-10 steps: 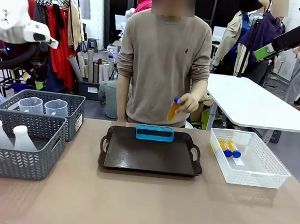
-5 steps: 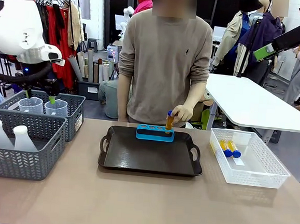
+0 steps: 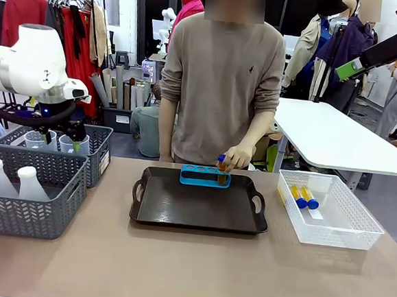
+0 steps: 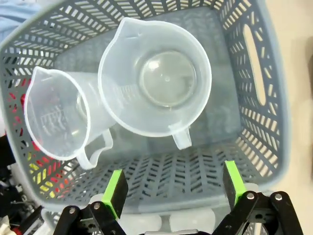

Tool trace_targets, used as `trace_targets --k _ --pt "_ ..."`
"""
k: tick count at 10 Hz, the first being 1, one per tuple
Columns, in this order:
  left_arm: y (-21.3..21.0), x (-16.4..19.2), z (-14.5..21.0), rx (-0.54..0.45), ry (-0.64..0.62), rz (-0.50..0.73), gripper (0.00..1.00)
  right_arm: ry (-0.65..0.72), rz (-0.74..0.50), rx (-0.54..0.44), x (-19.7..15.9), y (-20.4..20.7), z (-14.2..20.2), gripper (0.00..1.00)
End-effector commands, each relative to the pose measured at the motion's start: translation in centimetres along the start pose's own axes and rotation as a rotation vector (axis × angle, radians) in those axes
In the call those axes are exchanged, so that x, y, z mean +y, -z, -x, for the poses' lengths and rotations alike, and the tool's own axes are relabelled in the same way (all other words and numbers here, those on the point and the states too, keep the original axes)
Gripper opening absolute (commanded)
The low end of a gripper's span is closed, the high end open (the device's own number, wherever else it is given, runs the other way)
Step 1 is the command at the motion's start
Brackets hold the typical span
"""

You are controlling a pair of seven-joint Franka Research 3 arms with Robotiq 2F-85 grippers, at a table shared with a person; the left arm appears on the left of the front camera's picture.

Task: Prepare the laboratory tools.
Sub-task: Pick up one Large Measuring Cup and place it on the Handle tray.

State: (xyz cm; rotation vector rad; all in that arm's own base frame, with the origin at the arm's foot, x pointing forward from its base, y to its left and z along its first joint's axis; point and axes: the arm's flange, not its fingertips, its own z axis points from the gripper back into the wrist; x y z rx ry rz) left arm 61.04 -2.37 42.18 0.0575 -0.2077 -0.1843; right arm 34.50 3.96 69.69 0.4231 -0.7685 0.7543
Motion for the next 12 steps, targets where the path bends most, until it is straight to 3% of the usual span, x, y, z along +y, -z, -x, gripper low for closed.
trace_targets --k 1,4,11,12 --pt "0.6 0.3 -0.5 -0.003 -0.019 -0.033 1.00 -0.001 -0.003 -0.003 0.0 0.0 0.0 1.00" --pt "2.4 0.8 -1.0 -0.045 -0.018 -0.020 1.00 -0.001 -0.003 -0.003 0.0 0.0 0.0 1.00" --pt "4.3 0.8 -2.2 -0.031 -0.026 -0.019 1.00 -0.001 -0.003 -0.003 0.0 0.0 0.0 1.00" --pt "4.4 0.8 -2.4 -0.032 -0.025 -0.018 0.91 -0.001 -0.003 -0.003 0.0 0.0 0.0 1.00"
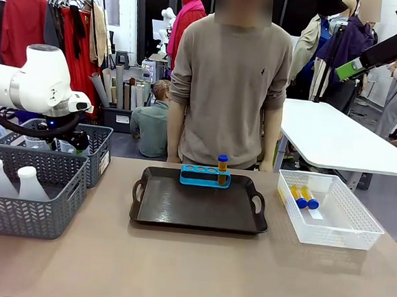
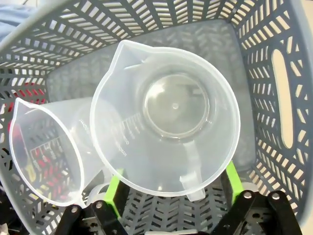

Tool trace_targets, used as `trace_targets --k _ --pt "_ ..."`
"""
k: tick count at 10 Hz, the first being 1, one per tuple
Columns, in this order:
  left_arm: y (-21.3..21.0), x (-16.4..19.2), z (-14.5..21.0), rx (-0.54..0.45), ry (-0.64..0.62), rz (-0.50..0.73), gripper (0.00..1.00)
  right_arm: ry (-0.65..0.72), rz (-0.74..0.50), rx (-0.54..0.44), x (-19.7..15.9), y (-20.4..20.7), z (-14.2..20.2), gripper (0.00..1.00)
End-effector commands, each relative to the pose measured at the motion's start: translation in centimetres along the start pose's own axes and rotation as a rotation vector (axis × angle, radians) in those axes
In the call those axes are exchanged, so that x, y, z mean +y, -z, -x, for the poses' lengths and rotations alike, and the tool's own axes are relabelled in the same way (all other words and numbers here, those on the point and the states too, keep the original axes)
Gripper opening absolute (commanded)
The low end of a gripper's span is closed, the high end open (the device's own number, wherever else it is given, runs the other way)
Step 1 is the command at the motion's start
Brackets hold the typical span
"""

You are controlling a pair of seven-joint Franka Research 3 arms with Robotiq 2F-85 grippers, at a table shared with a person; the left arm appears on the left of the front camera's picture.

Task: Prepare the laboratory tools.
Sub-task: Pick up one Large Measuring Cup and place it on the Handle tray.

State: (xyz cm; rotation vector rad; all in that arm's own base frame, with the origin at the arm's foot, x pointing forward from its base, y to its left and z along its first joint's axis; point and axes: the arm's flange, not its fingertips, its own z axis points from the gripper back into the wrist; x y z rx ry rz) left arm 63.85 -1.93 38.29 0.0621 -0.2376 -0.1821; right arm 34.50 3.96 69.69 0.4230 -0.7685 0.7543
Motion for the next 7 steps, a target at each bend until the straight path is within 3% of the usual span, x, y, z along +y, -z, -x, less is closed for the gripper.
trace_targets --k 1,4,5,7 --pt "0.10 0.14 -0.56 -0.006 -0.021 -0.016 0.71 -0.001 -0.003 -0.003 0.00 -0.04 -0.01 1.00" --pt "0.02 0.12 -0.74 -0.016 -0.011 -0.021 0.11 -0.001 -0.003 -0.003 0.00 -0.04 -0.01 1.00" --pt "-0.02 0.24 -0.74 -0.017 -0.013 -0.024 0.00 -0.001 -0.003 -0.003 0.00 -0.04 -0.01 1.00" --pt "-0.09 0.23 -0.72 -0.020 -0.018 -0.025 0.00 -0.001 -0.003 -0.003 0.00 -0.04 -0.01 1.00"
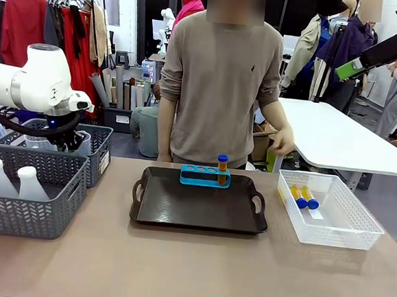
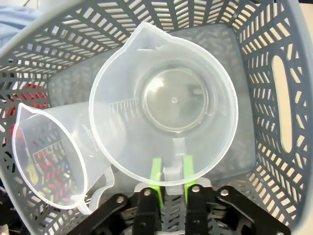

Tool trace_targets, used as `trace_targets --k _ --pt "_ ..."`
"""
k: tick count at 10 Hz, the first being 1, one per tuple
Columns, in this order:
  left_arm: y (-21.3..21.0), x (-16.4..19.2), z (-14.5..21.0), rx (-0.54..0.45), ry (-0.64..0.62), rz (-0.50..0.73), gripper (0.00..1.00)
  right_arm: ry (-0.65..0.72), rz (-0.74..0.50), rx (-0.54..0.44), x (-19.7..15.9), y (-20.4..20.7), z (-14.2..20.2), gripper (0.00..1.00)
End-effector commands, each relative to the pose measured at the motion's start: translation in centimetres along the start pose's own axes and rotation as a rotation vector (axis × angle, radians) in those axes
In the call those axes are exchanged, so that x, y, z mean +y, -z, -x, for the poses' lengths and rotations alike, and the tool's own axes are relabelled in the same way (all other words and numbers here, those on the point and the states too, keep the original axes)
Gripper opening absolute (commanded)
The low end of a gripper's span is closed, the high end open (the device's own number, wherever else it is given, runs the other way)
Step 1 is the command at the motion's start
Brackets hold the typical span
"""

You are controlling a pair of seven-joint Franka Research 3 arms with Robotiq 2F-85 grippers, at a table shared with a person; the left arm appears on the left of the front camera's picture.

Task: Prepare the laboratory tools.
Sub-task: Pick up one Large Measuring Cup and place it on the Handle tray.

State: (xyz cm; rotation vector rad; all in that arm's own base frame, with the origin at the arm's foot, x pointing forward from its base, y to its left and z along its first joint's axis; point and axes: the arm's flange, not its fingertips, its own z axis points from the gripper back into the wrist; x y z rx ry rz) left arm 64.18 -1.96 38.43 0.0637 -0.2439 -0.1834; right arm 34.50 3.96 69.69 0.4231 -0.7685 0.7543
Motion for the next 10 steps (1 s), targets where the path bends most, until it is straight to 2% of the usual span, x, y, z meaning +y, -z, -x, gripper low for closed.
trace_targets --k 1,7,10 --pt "-0.1 0.2 -0.3 -0.012 -0.021 -0.023 0.00 -0.001 -0.003 -0.003 0.0 0.0 0.0 1.00" --pt "-1.5 0.4 -0.1 -0.002 -0.029 -0.032 0.00 -0.001 -0.003 -0.003 0.0 0.0 0.0 1.00" --pt "-6.0 -0.1 0.4 -0.008 0.025 -0.032 0.00 -0.001 -0.003 -0.003 0.0 0.0 0.0 1.00"
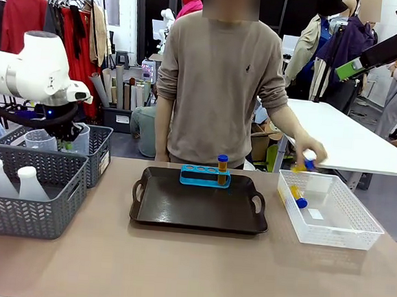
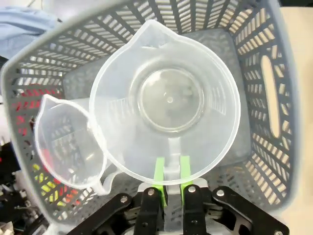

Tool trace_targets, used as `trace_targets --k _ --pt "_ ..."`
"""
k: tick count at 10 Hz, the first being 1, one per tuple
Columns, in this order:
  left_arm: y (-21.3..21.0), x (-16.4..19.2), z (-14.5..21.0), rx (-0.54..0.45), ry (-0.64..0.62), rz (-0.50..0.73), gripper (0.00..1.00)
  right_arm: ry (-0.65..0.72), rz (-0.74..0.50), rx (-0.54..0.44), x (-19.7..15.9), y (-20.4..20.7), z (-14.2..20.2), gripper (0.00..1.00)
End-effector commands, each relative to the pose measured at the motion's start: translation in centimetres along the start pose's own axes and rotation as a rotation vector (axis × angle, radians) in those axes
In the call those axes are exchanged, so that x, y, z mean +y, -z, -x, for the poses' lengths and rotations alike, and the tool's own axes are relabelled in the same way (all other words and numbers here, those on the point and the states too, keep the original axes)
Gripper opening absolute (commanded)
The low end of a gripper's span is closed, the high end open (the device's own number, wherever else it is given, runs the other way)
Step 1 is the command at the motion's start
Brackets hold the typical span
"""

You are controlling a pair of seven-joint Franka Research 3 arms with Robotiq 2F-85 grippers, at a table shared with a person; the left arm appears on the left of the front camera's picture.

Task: Prepare the laboratory tools.
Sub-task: Pick up one Large Measuring Cup and place it on the Handle tray.

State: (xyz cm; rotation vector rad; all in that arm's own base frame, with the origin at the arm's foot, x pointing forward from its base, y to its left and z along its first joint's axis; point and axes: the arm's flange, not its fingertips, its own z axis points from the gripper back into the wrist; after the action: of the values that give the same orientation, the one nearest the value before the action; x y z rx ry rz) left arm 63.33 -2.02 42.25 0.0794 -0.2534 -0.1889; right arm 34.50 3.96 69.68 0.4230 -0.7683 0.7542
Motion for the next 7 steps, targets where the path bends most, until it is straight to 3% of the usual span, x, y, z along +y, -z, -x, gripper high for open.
trace_targets --k 1,5,7 --pt "-4.3 -0.3 0.5 0.000 0.032 -0.015 0.00 -0.001 -0.003 -0.003 0.0 -0.1 0.0 1.00" --pt "-13.3 -0.3 2.1 0.054 0.146 0.024 0.00 -0.001 -0.003 -0.003 0.0 -0.1 0.0 1.00" --pt "-17.7 0.0 3.7 0.051 0.235 0.119 0.00 -0.001 -0.003 -0.003 0.0 -0.1 0.0 1.00"
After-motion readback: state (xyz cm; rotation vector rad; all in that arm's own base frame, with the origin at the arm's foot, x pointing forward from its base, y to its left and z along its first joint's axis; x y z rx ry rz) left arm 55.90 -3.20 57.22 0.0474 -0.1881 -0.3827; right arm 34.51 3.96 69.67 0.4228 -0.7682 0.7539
